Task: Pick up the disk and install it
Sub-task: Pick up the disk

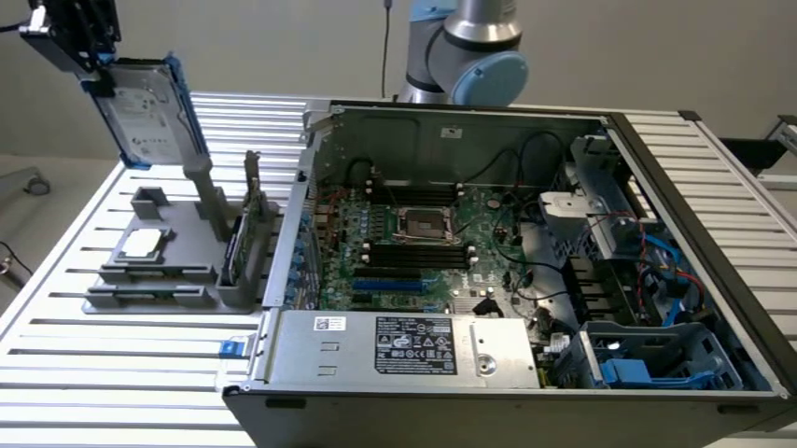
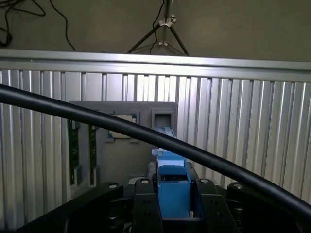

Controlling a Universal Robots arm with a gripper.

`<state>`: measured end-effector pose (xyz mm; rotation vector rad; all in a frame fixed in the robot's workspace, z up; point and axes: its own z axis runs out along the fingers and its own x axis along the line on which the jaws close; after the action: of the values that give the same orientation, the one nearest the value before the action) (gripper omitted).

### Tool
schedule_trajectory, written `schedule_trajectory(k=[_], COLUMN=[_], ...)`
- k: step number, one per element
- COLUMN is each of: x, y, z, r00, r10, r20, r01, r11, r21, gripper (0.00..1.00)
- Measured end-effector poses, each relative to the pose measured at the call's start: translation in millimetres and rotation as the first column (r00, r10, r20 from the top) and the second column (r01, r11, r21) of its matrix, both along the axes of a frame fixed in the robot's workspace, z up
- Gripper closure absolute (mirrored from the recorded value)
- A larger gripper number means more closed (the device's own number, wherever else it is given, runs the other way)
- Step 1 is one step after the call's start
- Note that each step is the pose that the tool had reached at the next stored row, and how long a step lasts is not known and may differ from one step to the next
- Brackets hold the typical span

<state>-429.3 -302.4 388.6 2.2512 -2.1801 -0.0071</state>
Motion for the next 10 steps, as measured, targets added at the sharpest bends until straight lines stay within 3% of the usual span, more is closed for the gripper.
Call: schedule_trajectory(k=[10], x=[41.6], y=[-1.2], z=[45.6], r00=[1.0], r10=[0.0], r20=[-0.0091], r01=[0.0], r11=[1.0], r21=[0.0006], gripper=[0.67])
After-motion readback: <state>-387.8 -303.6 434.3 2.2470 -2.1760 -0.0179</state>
